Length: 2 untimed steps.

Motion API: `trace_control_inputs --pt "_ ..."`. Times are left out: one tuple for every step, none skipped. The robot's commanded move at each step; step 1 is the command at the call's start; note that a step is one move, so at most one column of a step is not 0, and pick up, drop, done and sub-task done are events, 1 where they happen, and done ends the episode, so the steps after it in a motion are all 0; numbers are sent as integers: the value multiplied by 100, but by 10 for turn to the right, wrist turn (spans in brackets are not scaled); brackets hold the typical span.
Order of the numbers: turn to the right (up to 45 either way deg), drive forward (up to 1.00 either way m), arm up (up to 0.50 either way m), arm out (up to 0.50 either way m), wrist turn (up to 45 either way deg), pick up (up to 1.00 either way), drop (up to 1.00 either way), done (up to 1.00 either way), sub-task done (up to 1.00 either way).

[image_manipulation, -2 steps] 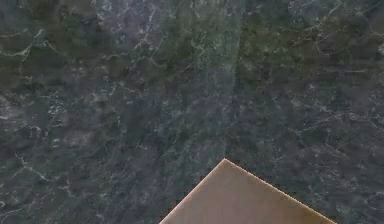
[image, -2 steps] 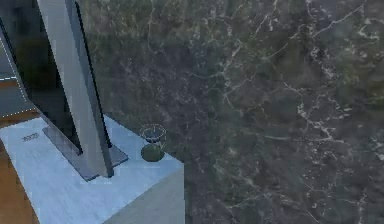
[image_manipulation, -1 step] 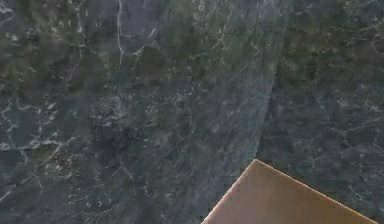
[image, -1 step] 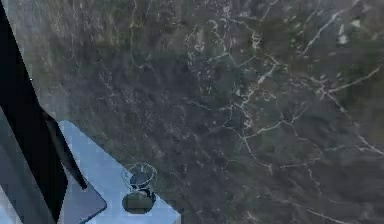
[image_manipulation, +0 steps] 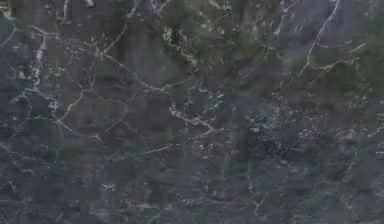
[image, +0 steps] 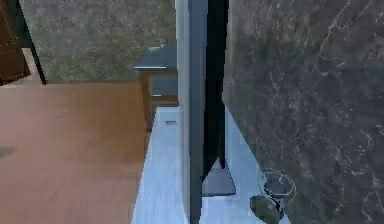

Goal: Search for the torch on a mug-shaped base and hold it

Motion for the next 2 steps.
trace_control_inputs --pt "-450 0 0 0 0 0 0 0 0" --pt "-150 0 0 0 0 0 0 0 0"
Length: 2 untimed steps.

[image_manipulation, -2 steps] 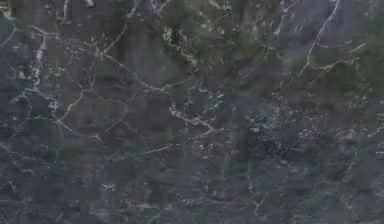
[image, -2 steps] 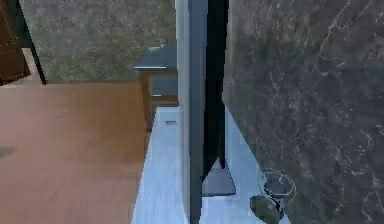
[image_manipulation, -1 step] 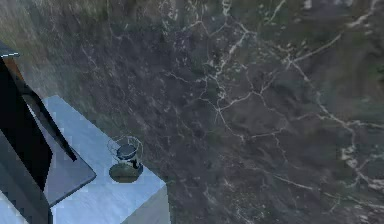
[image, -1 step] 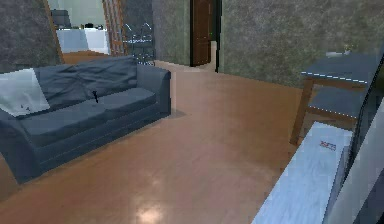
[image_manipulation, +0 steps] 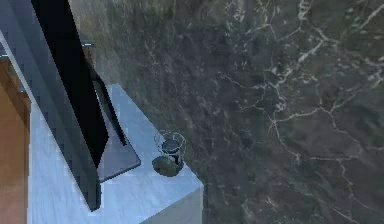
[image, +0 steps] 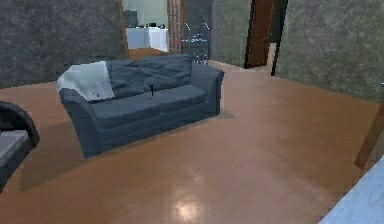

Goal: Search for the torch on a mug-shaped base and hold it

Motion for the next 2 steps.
trace_control_inputs --pt "0 0 50 0 0 0 0 0 0" --pt "0 0 38 0 0 0 0 0 0"
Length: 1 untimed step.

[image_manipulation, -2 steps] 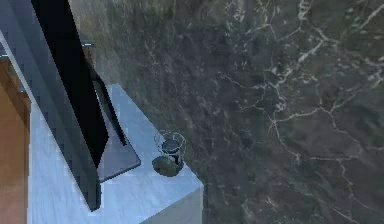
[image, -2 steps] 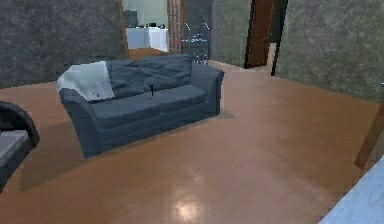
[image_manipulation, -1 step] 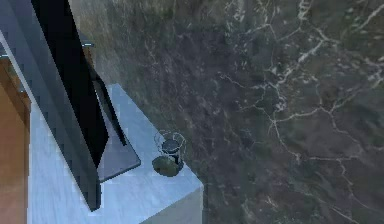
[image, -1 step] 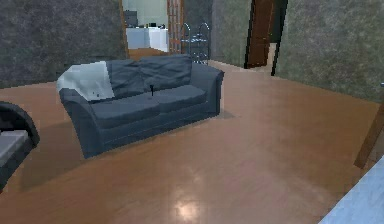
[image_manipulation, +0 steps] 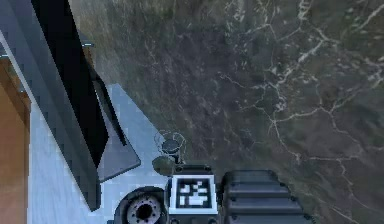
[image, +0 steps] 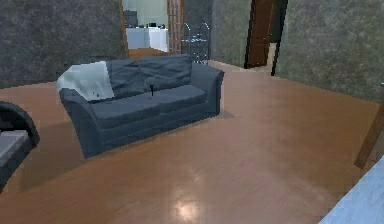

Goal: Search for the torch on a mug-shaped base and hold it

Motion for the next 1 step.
trace_control_inputs --pt "0 0 0 26 0 0 0 0 0"
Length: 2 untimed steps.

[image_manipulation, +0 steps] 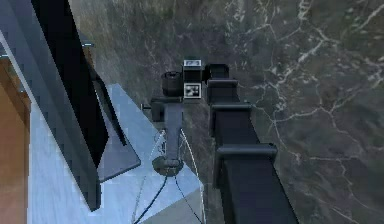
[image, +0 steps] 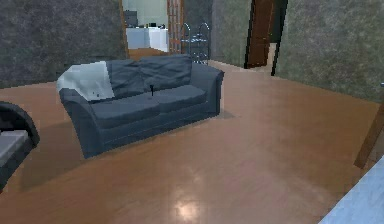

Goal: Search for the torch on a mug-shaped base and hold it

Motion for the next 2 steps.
trace_control_inputs --pt "0 0 0 0 450 0 0 0 0" --pt "0 0 0 0 450 0 0 0 0"
